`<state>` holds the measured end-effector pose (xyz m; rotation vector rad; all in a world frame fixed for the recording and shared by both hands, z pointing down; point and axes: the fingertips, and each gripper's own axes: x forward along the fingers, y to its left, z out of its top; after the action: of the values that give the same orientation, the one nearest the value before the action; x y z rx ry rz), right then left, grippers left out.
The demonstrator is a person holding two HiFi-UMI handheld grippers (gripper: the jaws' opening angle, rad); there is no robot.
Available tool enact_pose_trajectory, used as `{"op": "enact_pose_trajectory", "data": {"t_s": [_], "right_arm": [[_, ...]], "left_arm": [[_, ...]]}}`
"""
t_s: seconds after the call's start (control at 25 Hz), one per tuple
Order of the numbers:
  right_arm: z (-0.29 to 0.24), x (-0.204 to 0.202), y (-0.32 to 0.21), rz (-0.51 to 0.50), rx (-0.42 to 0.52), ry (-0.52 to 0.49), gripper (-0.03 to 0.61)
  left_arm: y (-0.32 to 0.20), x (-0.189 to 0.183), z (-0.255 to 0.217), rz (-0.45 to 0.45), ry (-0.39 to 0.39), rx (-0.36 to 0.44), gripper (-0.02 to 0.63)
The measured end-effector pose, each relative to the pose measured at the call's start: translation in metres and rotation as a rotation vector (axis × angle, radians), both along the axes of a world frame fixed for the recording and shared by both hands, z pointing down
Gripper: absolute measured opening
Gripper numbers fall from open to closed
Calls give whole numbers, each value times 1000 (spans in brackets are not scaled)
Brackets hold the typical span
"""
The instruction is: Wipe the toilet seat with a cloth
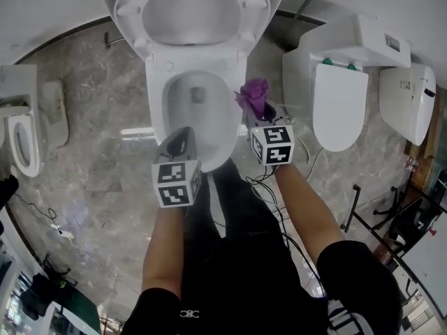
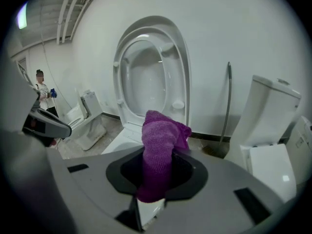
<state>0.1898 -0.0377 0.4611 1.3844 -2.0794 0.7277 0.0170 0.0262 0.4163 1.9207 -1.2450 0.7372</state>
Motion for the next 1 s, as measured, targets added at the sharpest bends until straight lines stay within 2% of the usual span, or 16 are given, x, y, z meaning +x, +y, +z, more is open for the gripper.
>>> {"op": "enact_pose_trajectory", "data": {"t_s": [0.24,0.4,0.52,0.72,0.8,1.0], "right_arm": [[72,0,-59,52,-20,-15,86],[100,-5,-99,79,-23,-52,86],[122,-11,-122,73,-30,-17,86],[157,-15,-140,85,-70,63,86],[170,-12,-140,100,-88,70,86],[179,-12,-140,114,-62,67,86]], "left_arm": [[-23,-11,52,-63,4,10,3],[-28,-9,71,-67,2,-2,3],[-26,-8,85,-60,-8,-22,3],[-25,-9,100,-58,11,-51,3],[-24,-9,105,-50,17,-61,3],[-24,-18,116,-23,12,-72,3]]}}
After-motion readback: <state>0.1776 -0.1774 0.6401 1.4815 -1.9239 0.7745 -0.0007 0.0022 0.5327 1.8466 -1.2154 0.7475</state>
